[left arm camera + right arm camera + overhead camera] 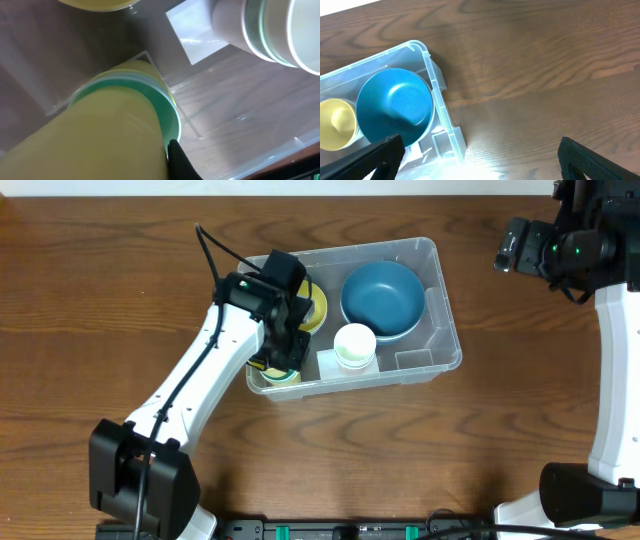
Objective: Pack container
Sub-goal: 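Carry the yellow cup over the bin and lower it onto the blue cup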
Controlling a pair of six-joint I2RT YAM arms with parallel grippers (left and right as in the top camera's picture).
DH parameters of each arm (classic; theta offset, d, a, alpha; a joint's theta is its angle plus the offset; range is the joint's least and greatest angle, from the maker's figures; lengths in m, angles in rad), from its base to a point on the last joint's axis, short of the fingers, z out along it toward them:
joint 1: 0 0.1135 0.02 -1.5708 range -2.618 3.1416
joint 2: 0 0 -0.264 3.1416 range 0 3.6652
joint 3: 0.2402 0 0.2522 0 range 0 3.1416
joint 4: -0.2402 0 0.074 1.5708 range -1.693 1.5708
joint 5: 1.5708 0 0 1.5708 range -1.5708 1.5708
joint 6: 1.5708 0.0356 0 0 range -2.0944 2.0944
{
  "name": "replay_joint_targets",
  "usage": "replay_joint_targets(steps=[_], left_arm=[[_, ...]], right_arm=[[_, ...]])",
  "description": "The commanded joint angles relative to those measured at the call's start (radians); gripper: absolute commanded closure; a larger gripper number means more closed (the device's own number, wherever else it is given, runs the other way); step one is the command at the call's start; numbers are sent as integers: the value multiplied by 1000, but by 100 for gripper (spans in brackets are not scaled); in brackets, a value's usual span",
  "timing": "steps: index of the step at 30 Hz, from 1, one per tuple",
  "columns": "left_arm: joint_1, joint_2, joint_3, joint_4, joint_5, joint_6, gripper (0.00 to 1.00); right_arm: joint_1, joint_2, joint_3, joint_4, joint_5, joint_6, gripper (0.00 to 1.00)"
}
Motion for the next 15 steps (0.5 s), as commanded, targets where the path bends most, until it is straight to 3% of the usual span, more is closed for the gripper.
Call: replay_joint_targets(steps=[1, 5, 9, 15], left_arm=[[-19, 10, 0, 0, 22, 3, 94], [-23, 10, 0, 9, 22, 2, 83], [-23, 9, 2, 20, 21, 3, 63], [-23, 2, 53, 14, 21, 3, 62]], right_arm=[[-5, -7, 0, -1, 0, 16, 1], [-5, -7, 0, -1, 0, 16, 1], [-5, -7, 0, -1, 0, 16, 1], [-5, -7, 0, -1, 0, 15, 1]])
